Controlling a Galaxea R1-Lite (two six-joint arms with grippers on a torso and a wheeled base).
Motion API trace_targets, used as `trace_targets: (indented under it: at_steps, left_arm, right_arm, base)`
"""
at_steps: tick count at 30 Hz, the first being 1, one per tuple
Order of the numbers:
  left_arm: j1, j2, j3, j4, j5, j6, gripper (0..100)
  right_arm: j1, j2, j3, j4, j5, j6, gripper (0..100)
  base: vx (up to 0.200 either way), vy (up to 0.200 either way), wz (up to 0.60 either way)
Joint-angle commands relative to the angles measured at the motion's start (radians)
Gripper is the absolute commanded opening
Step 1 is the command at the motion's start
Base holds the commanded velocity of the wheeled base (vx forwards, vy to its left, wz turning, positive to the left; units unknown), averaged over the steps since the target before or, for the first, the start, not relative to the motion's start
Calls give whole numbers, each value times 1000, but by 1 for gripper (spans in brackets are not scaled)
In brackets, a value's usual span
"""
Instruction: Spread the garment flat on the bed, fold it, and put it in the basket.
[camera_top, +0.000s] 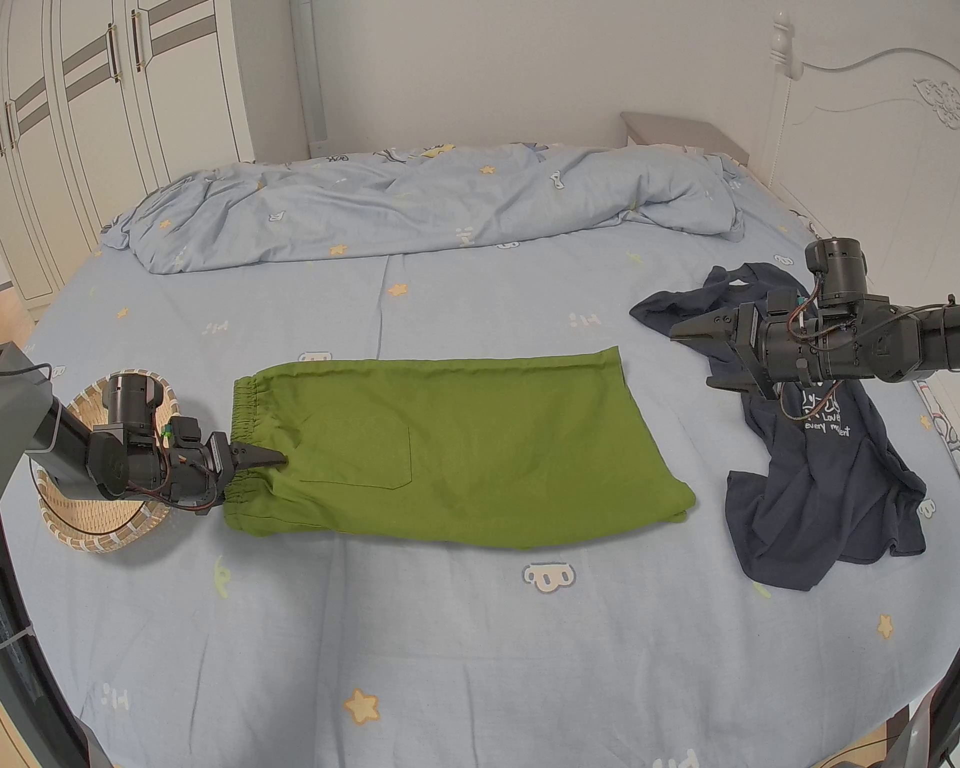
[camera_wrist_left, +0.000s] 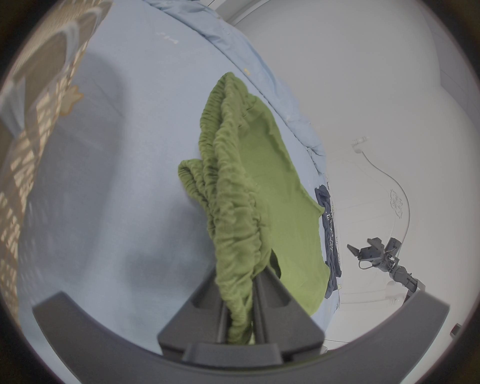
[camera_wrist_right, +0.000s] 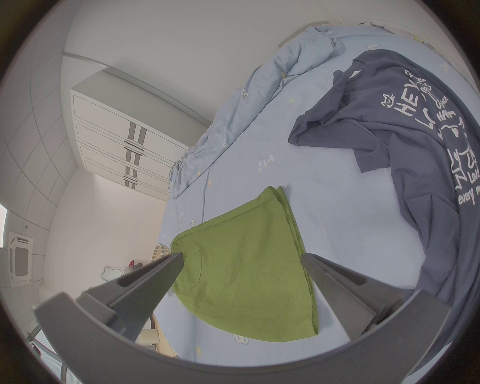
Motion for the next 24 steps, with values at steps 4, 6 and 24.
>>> trace_targets:
  at_steps: [4,6,24]
  left_arm:
    - [0,-8,-1,-1,-1,1,0]
    - [0,-19,2,-1,-1,1,0]
    - [-1,-117,17,5,2,4,0]
  right_arm:
    - [1,1,0,0,0,0,100]
    - [1,1,3,0,0,0,100]
    - [36,124,22,276,2,-206,100]
  base:
    - [0,0,0]
    - [0,0,0]
    - [0,0,0]
